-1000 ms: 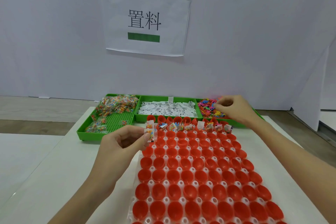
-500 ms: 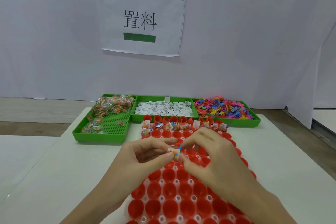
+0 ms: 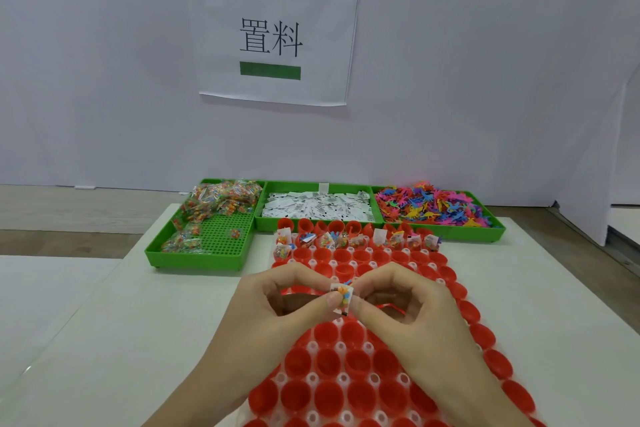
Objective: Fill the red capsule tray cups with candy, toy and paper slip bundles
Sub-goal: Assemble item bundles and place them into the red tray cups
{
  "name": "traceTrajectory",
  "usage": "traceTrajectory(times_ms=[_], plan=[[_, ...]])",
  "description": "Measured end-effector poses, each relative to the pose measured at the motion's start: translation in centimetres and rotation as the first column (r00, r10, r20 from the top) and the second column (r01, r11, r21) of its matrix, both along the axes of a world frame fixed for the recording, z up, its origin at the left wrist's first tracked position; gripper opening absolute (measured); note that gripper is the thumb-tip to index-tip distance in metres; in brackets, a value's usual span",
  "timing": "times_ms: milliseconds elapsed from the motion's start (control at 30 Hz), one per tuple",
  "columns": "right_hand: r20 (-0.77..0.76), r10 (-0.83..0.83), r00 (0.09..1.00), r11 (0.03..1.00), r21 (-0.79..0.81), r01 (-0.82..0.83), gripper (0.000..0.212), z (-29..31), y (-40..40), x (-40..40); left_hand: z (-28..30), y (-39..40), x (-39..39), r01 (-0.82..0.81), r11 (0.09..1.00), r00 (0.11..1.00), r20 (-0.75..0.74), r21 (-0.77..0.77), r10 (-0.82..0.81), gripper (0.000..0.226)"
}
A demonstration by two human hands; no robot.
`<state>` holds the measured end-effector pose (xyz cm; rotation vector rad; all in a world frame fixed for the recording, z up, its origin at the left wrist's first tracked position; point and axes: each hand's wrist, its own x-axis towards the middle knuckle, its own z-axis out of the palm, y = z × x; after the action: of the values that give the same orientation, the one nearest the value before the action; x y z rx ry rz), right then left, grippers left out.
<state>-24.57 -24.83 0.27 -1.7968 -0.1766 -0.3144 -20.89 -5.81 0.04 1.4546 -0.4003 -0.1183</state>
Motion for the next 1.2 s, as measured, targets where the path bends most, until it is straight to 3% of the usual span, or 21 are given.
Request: traceTrajectory(times_ms=[367,567,733,900,1100,1200], plan=[[-0.007,0.096,0.995,0.995,-0.017,-0.096,0.011,1.5,0.5,1.2,0.3,0.7,0.8,-0.179,0.984,0.978,0.109,0.019,0.176,0.014],[-0.033,0.145,0.989,0.974,-0.173,-0.149,0.011,3.5,0.6,5.4,0.8,1.1,3.5,-0.212,0.977,0.964,0.162,-0.007,0.210,0.015],[-0.050,0.085,0.995,0.952,-0.292,-0.096,0.021,3.7,0.7,9.8,0.8,1.0,7.2,-0.265,0.955,0.948,0.217,0.132,0.233,0.010],[-0.060,0.092,0.994,0.929,-0.353,-0.108,0.008,3.5,0.6,12.8,0.6,1.3,10.1,-0.246,0.934,0.950,0.255,0.260,0.180,0.007],[-0.133,0.082,0.988,0.906,-0.403,-0.129,0.009,1.7,0.9,14.1,-0.2,1.9,11.4,-0.363,0.775,0.907,0.387,0.518,0.166,0.005],[-0.125,0.056,0.991,0.885,-0.453,-0.107,0.011,0.9,1.2,14.4,-0.3,2.1,11.5,-0.389,0.725,0.895,0.421,0.569,0.150,0.009]])
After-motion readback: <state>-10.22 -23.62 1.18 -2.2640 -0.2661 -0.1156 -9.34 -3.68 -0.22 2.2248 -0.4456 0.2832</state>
